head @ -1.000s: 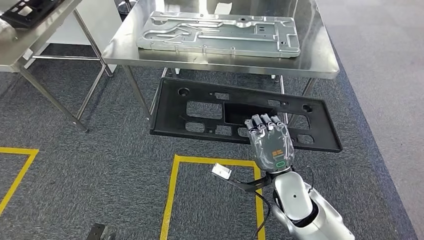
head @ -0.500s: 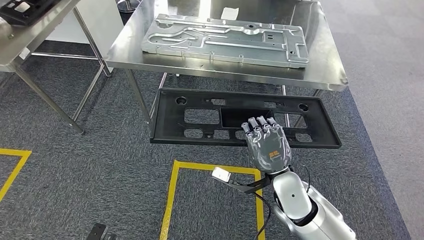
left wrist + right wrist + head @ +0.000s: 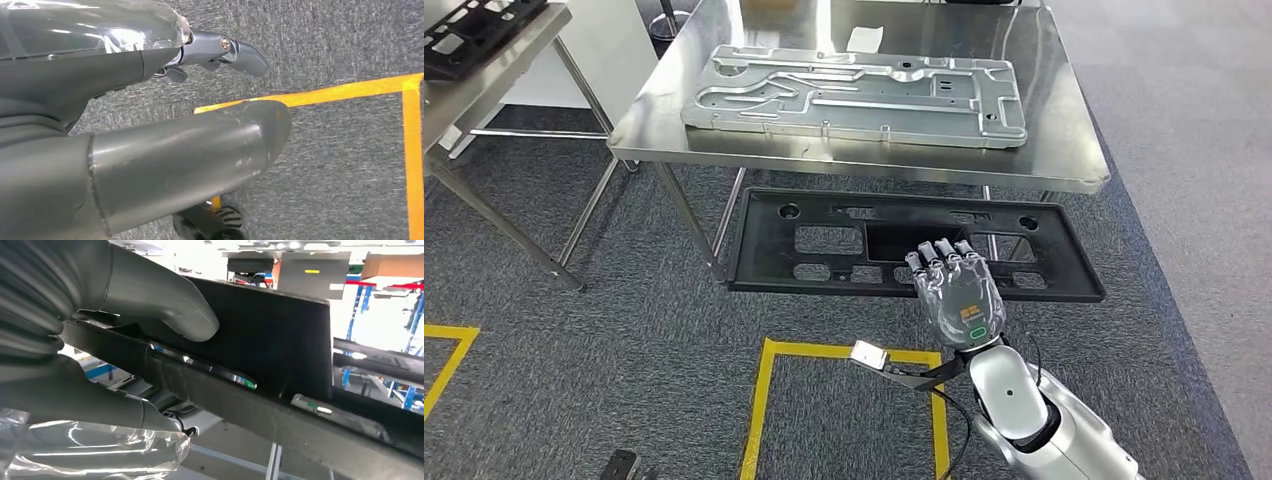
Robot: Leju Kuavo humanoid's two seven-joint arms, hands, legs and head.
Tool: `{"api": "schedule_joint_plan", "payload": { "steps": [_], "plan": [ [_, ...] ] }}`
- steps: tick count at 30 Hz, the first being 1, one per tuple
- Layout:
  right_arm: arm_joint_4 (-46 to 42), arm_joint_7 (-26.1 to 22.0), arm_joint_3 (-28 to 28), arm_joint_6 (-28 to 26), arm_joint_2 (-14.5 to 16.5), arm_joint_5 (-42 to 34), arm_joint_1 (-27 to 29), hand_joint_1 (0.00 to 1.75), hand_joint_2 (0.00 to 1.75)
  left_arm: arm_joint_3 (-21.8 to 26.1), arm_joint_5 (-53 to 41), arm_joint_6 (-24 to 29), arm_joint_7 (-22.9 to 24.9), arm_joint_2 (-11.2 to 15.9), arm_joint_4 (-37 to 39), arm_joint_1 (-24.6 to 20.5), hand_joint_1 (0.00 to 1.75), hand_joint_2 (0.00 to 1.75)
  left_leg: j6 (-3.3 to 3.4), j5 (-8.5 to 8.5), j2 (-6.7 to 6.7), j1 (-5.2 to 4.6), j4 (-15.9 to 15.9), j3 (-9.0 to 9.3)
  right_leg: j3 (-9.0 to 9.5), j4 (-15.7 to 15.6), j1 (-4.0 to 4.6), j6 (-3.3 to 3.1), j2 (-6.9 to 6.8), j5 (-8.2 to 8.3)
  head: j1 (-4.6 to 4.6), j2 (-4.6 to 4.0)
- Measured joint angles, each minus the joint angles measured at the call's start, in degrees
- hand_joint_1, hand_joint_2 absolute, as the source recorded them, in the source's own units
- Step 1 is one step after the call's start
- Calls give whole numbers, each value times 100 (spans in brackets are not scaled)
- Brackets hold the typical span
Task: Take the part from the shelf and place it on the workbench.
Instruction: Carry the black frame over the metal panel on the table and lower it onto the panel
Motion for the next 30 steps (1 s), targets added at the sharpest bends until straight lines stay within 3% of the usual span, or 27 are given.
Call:
{"api": "schedule_joint_plan", "payload": {
  "steps": [1,2,3,5,7,10,11,13,15,17,18,19,21,22,23,26,28,30],
  "plan": [
    [4,1,9,-1,0,0,14,175,175,0,5,0,-1,1,1,14,0,0,-12,-70,0,1,195,-183,55,1,3,3,8,-49,-3,0],
    [7,1,20,-2,0,0,26,175,175,0,7,0,-1,1,1,28,0,0,-12,-25,2,2,184,-275,122,3,3,12,19,-101,-4,-1],
    [10,1,36,-2,0,0,34,175,175,0,8,0,-1,1,2,38,0,0,-5,135,3,3,-25,-275,201,4,3,25,26,-159,-4,0],
    [13,0,61,-4,-1,0,37,175,175,1,10,0,-1,5,2,56,0,0,24,703,9,-3,-750,-128,368,10,3,63,33,-290,-3,-1],
    [21,-17,76,-15,-2,0,37,175,175,-1,11,-1,-2,10,4,71,0,0,73,1027,21,-37,-1195,-19,458,12,6,131,45,-402,3,-1],
    [26,-63,77,-27,-2,0,41,175,175,-2,13,0,-11,11,6,76,0,0,184,1021,14,-54,-1294,87,478,118,3,242,51,-417,6,-1],
    [25,-75,74,-28,-2,0,38,175,175,-2,13,1,-16,11,6,73,0,0,221,1003,9,-42,-1331,145,407,286,-1,271,45,-379,12,-1],
    [25,-90,69,-31,-2,0,30,175,175,-2,13,2,-24,10,6,67,0,0,278,951,4,-25,-1392,272,16,881,-16,323,34,-404,25,-1],
    [27,-95,69,-31,-2,0,35,175,175,-2,13,2,-27,10,6,70,0,0,304,857,-1,-23,-1413,386,-522,1521,-32,370,32,-656,35,0],
    [29,-97,71,-30,-2,0,46,175,175,-2,13,2,-27,9,6,79,0,0,298,737,-17,-22,-1417,528,-867,1682,-53,397,28,-860,35,0],
    [30,-97,71,-30,-2,0,48,175,175,-3,13,2,-27,8,6,82,0,0,288,668,-28,-21,-1418,618,-912,1517,-60,399,25,-797,36,-1],
    [31,-97,70,-29,-3,0,48,175,175,-3,13,2,-27,7,6,83,0,0,273,594,-36,-19,-1421,717,-879,1209,-62,392,21,-580,38,-1],
    [35,-97,69,-26,-7,0,44,175,175,-3,14,2,-26,4,7,84,0,0,226,442,-50,-28,-1425,885,-749,510,-44,343,0,95,42,-1],
    [37,-97,69,-24,-10,0,45,175,175,-3,14,3,-26,4,8,81,0,0,193,369,-51,-36,-1443,945,-696,294,-28,306,-5,327,43,-1],
    [36,-99,69,-22,-11,0,46,175,175,-3,15,3,-26,4,9,77,0,0,157,333,-51,-46,-1445,1004,-664,183,-17,264,-2,440,44,-1],
    [28,-104,67,-21,-13,0,40,175,175,-4,15,4,-32,8,10,65,0,0,46,398,-34,-43,-1253,1036,-492,109,-26,125,27,372,36,0],
    [29,-111,65,-21,-10,0,30,175,175,-4,17,3,-37,9,11,59,0,0,3,405,-13,-28,-686,724,-337,81,-28,40,28,299,11,0],
    [34,-138,65,-20,-3,0,35,175,175,-4,21,2,-40,8,13,63,0,0,-25,135,-5,-25,-2,222,-208,75,-14,5,32,178,-9,0]
  ]
}}
